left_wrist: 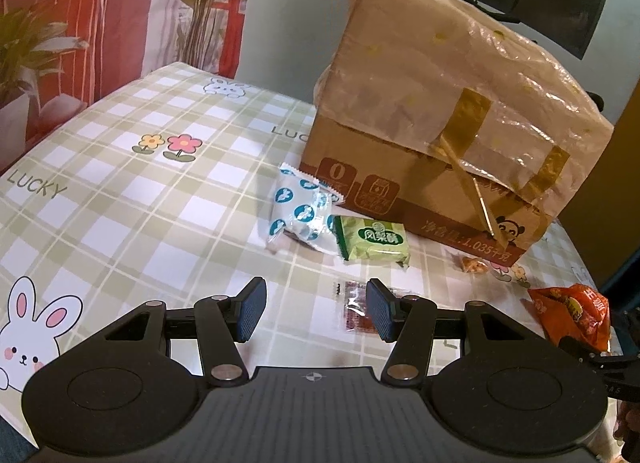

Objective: Organize snacks
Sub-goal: 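Grasp the orange chip bag with the right tool, then grasp the white-blue wrapped snack with the left tool while the right tool holds the orange bag, then carry the white-blue snack and orange bag up over the box opening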

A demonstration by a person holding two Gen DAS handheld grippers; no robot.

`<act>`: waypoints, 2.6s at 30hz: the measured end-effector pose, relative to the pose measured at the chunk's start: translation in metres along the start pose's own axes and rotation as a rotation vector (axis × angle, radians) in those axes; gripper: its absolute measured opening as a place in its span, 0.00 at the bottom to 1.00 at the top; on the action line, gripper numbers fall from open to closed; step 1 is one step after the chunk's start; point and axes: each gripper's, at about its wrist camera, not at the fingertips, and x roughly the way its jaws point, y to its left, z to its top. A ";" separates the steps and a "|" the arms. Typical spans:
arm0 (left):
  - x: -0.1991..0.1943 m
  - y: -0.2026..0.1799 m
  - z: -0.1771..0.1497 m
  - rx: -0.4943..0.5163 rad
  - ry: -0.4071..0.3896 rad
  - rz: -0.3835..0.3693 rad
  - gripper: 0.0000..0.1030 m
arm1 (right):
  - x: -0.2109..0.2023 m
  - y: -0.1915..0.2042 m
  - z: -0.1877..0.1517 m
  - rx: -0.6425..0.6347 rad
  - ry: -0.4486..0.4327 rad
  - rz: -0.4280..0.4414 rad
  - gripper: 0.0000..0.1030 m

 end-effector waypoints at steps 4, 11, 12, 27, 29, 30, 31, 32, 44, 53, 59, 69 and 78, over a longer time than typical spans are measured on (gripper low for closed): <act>0.003 0.001 0.000 -0.006 0.005 0.010 0.56 | 0.000 0.005 0.001 0.029 -0.020 0.026 0.81; 0.009 0.001 0.000 0.003 0.027 0.021 0.56 | -0.006 0.015 0.009 0.200 -0.083 0.092 0.76; 0.009 0.001 -0.001 0.005 0.029 0.021 0.56 | -0.007 0.017 0.009 0.214 -0.086 0.099 0.76; 0.061 -0.008 0.044 0.111 0.017 0.045 0.58 | -0.018 0.021 0.004 0.271 -0.103 0.105 0.75; 0.071 -0.010 0.051 0.113 0.020 0.049 0.61 | -0.018 0.021 0.004 0.272 -0.102 0.105 0.75; 0.076 -0.010 0.053 0.108 0.021 0.047 0.62 | -0.018 0.020 0.004 0.274 -0.102 0.106 0.75; 0.081 -0.010 0.056 0.104 0.025 0.045 0.62 | -0.017 0.020 0.004 0.275 -0.102 0.107 0.75; 0.086 -0.009 0.057 0.101 0.030 0.048 0.62 | -0.017 0.020 0.004 0.275 -0.100 0.108 0.75; 0.092 0.000 0.054 0.122 0.028 0.047 0.41 | -0.015 0.019 0.006 0.283 -0.081 0.111 0.75; 0.053 0.014 0.048 0.105 0.007 -0.010 0.40 | -0.025 0.016 0.016 0.302 -0.095 0.130 0.73; 0.024 0.014 0.053 0.122 -0.023 -0.054 0.40 | -0.040 0.020 0.029 0.310 -0.135 0.129 0.73; -0.030 0.012 0.073 0.195 -0.121 -0.116 0.41 | -0.080 0.031 0.062 0.248 -0.242 0.122 0.73; -0.059 -0.006 0.106 0.239 -0.191 -0.177 0.41 | -0.116 0.026 0.120 0.163 -0.384 0.130 0.73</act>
